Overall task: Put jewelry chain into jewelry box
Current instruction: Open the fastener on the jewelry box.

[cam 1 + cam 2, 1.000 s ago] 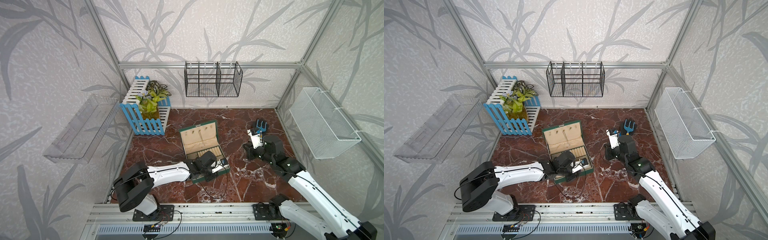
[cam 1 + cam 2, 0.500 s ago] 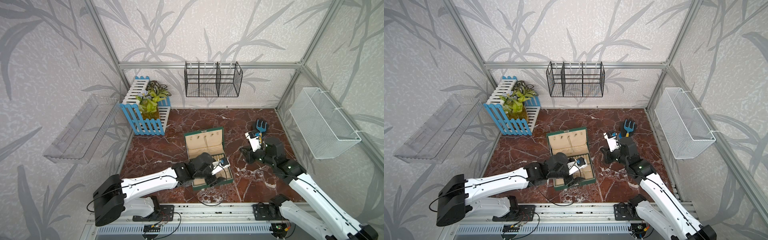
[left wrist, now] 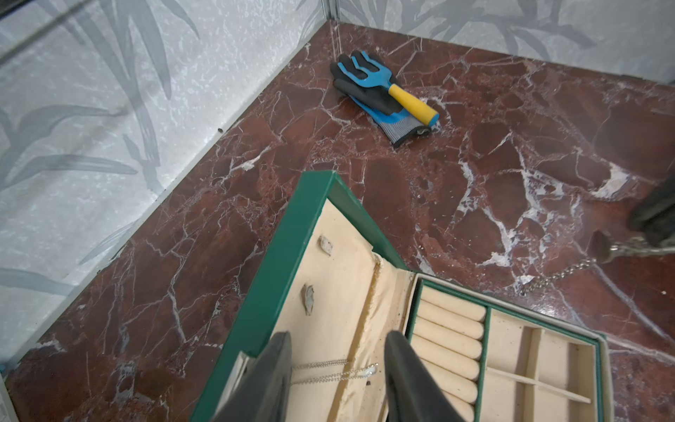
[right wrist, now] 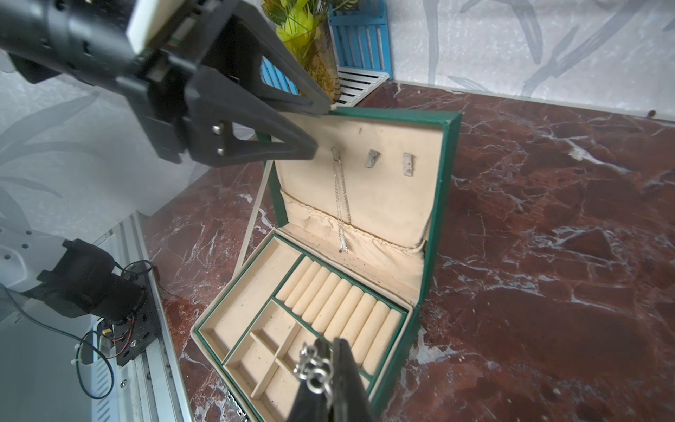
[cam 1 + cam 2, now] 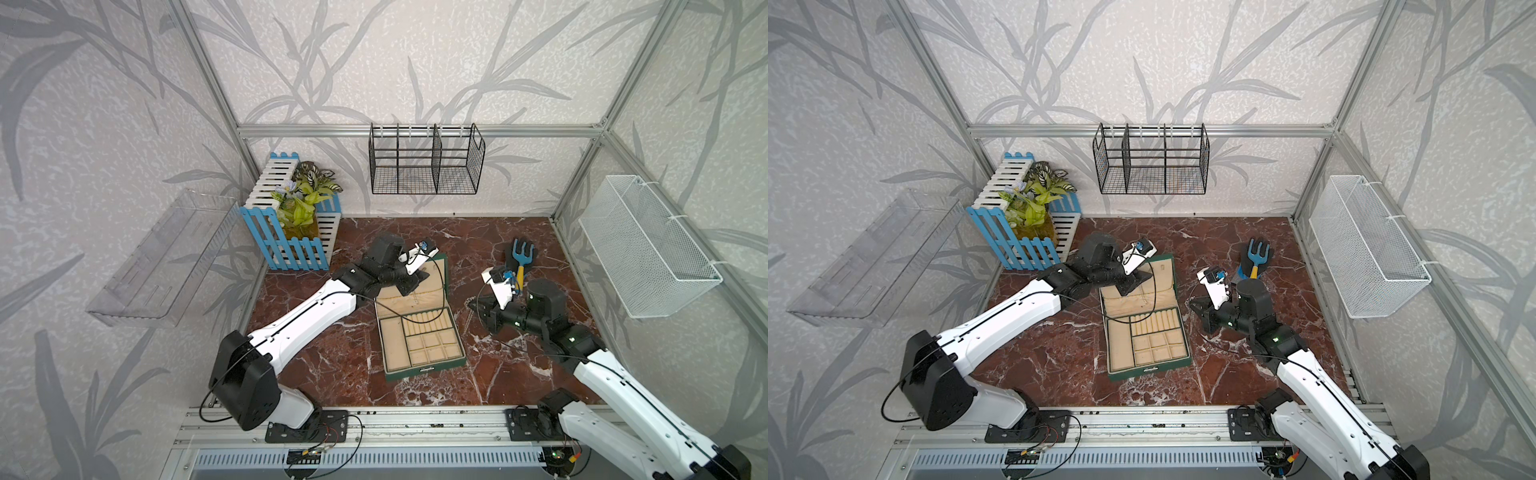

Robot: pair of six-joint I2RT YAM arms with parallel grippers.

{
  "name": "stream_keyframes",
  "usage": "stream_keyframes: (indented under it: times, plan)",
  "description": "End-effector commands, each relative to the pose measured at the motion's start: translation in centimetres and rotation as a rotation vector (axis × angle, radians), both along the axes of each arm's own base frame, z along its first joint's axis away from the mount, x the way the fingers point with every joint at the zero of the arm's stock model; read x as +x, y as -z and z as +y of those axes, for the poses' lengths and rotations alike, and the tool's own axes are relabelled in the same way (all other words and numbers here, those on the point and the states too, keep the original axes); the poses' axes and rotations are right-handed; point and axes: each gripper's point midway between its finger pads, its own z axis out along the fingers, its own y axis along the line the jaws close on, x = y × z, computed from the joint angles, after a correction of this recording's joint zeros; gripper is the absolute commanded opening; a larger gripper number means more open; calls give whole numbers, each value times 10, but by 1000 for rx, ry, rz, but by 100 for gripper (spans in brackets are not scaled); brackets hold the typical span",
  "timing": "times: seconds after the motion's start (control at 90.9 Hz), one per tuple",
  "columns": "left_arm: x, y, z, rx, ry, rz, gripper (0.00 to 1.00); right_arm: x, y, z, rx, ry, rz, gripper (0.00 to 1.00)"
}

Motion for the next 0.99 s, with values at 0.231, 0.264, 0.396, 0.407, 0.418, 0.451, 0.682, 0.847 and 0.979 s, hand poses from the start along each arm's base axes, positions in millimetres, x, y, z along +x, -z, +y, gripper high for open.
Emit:
stream_keyframes:
  times: [0.231,0.264,0.396,0.407,0.418,0.451,0.682,0.847,0.979]
  plan:
    - [13,17,-1,124,58,-79,43,-3,-1,8,23,-47,-56,3]
    - [15,17,-2,128,57,-84,44,-4,0,8,22,-49,-57,3]
    - [21,22,-5,154,48,-98,44,-4,3,8,21,-49,-55,3]
    - [22,22,-6,157,48,-99,44,-4,2,8,21,-49,-56,3]
    - [22,23,-6,159,47,-100,44,-4,3,8,22,-49,-55,3]
    - [24,24,-7,166,46,-101,44,-4,3,8,22,-49,-53,3]
    - [35,20,-13,172,39,-135,44,-5,2,8,26,-54,-52,3]
    - [39,21,-18,175,50,-142,44,-6,3,8,29,-54,-49,3]
    - [41,26,-21,183,60,-129,43,-8,3,8,29,-57,-46,3]
